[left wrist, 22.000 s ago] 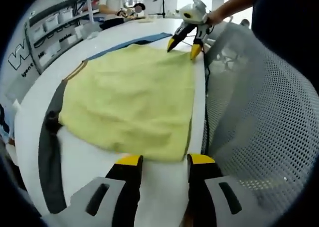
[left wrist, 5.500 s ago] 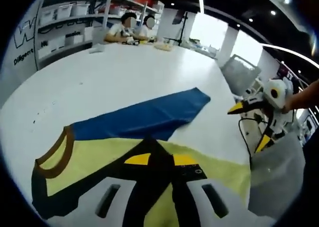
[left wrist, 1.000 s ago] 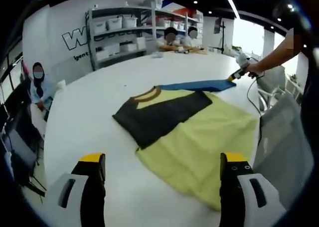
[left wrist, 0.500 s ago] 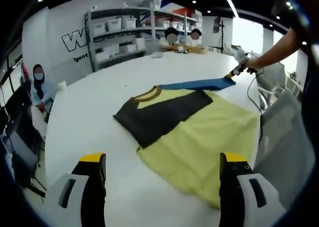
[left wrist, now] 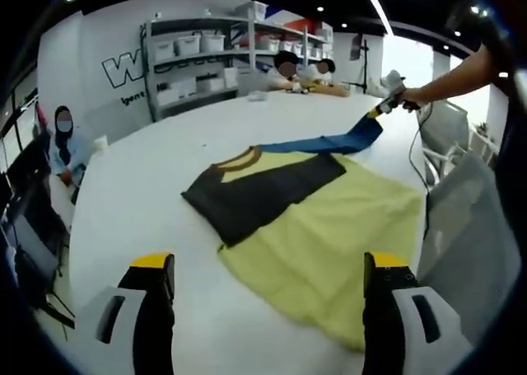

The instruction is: Fold the garment on the visible template until the final outline fits inside the template.

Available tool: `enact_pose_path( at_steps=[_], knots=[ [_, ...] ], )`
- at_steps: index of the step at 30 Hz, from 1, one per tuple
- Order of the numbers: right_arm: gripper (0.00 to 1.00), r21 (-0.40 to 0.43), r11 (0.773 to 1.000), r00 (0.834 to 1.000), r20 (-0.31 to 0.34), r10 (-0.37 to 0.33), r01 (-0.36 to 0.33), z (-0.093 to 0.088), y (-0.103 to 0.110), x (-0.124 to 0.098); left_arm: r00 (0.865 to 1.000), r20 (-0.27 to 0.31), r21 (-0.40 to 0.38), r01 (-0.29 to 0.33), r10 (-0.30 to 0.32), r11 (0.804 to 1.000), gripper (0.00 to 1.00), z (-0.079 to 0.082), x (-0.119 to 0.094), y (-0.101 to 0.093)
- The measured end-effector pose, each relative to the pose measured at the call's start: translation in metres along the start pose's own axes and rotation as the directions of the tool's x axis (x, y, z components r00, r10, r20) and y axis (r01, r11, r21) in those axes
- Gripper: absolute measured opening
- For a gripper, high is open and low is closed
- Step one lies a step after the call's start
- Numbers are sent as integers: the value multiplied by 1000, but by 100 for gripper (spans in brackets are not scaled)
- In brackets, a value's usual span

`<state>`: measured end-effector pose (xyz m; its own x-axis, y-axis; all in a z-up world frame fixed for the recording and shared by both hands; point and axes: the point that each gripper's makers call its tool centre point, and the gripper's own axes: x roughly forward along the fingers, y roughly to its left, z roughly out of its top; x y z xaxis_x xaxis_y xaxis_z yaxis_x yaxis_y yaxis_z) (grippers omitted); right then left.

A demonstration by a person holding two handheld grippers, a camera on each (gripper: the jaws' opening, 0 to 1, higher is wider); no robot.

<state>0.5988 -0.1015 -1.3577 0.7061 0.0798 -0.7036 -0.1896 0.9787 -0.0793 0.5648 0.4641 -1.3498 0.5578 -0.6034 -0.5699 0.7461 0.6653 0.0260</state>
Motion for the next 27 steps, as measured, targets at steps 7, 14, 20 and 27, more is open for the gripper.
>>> enact_pose_path(
  at_steps=[7,14,20,27],
  knots=[
    [0,-48,998,998,54,36,-34,39,22,-12,1000,21,2,-3,3,1000,99,2,-3,-2],
    [0,-113,994,998,60,-2,9,61,7,-22,999,40,-7,-7,7,1000,99,5,-6,-8],
    [0,-124,991,998,55,-43,50,70,-12,-34,998,62,-7,-16,16,1000,99,10,-10,-12],
    [0,-170,985,998,61,-30,40,88,-5,-39,998,55,-40,-27,29,999,99,5,-9,-13]
  ],
)
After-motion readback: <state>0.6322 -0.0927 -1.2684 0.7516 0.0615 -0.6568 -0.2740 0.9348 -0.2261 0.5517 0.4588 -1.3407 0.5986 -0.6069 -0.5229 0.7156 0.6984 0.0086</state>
